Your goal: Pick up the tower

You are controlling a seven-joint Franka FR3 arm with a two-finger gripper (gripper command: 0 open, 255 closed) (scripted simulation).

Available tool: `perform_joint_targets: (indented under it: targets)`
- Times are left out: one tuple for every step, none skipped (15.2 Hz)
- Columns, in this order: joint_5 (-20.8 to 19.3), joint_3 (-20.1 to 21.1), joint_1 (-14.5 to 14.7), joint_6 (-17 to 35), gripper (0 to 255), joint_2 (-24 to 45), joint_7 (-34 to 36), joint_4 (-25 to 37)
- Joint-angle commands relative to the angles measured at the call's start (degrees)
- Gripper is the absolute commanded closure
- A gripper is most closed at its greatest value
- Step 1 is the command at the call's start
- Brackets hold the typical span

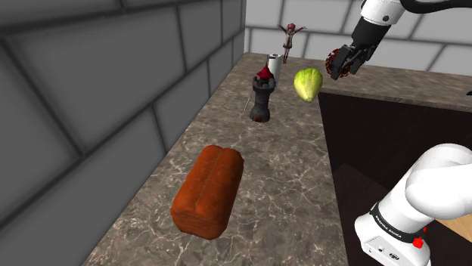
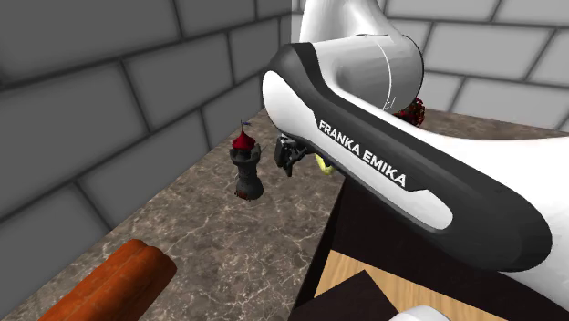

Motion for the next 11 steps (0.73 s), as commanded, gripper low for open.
perform_joint_targets:
  targets:
    - [0.0,0.0,0.0,0.0,0,0.0,0.0,0.0]
    - [-0.09,-0.97,0.74,0.6,0,2.43,-2.25,1.73]
    - [-0.12,-1.92,1.53,1.11,0,4.87,-4.48,3.54]
    - [-0.06,-2.83,2.32,1.52,0,7.32,-6.73,5.44]
    - [0.09,-3.69,3.11,1.85,0,9.77,-8.99,7.41]
    - [0.32,-4.52,3.9,2.08,0,12.22,-11.25,9.47]
    - [0.63,-5.31,4.67,2.21,0,14.69,-13.53,11.61]
    - [1.02,-6.07,5.45,2.26,0,17.15,-15.81,13.83]
    - [1.48,-6.8,6.22,2.2,0,19.63,-18.1,16.12]
    - [2.01,-7.48,6.95,2.06,0,22.12,-20.39,18.5]
    - [2.62,-8.11,7.63,1.81,0,24.61,-22.68,20.96]
